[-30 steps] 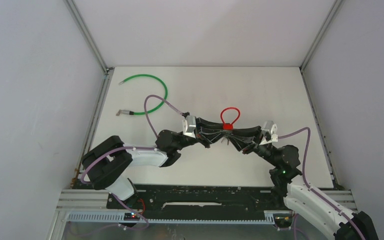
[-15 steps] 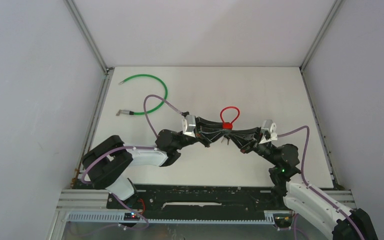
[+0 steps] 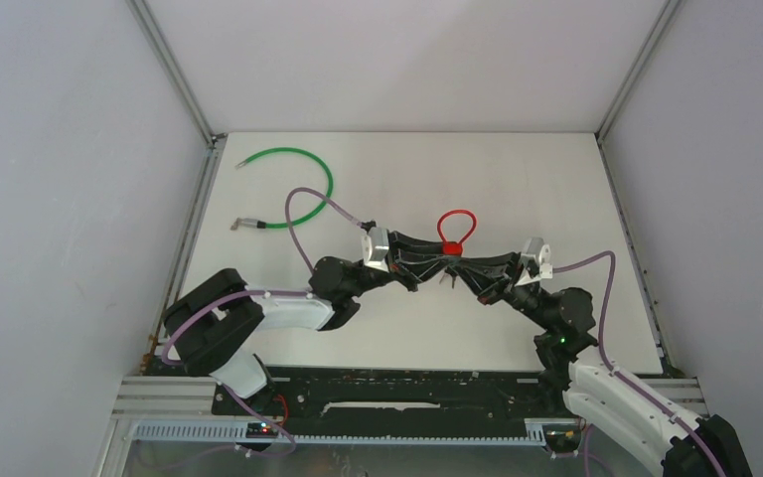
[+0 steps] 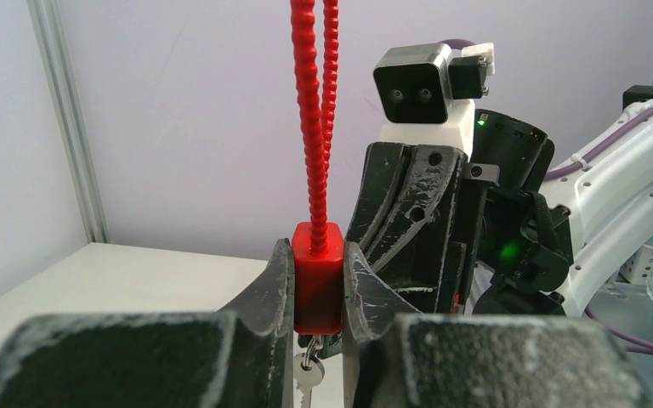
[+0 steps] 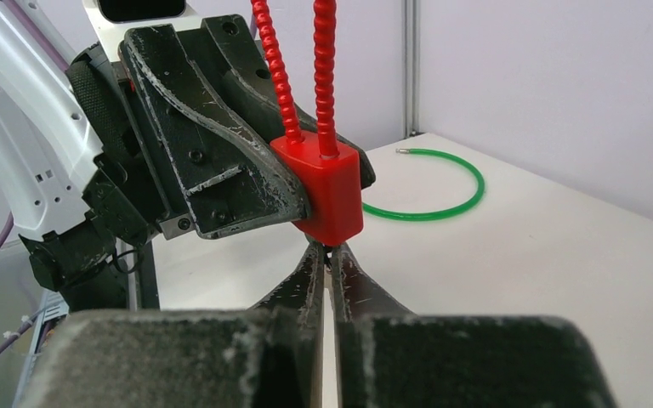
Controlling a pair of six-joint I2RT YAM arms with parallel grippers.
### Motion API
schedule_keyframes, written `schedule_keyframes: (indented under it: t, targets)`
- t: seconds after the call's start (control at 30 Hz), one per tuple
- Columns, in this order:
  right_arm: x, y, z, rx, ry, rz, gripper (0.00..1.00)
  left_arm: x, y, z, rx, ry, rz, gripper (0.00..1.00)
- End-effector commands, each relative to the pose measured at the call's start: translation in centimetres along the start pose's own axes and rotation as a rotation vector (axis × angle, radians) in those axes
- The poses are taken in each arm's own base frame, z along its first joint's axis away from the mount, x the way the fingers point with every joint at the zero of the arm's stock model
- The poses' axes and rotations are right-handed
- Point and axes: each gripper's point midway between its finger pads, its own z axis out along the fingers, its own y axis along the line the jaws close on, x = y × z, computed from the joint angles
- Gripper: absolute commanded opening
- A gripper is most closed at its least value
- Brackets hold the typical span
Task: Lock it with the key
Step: Lock the lock.
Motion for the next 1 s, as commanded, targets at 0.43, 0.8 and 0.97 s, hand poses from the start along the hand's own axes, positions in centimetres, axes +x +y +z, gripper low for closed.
schedule_keyframes:
  t: [0.43,0.8,0.97]
  targets:
    - [-1.5,-0.4,0.8,0.013,-0.064,-0.011,0.16,-2.6,-3.3,1.6,0.153,-0.085,0.012,0.00]
    - [-1.3,-1.7,0.8,0.086,-0.076,0.016,0.00,-2.6,-3.2,1.6,0.147,-0.086,0.015,0.00]
    - [-1.7,-1.9,0.7,0.115,-0.096,0.007,0.01,-2.6,-3.2,1.6,0.146,-0.086,0.013,0.00]
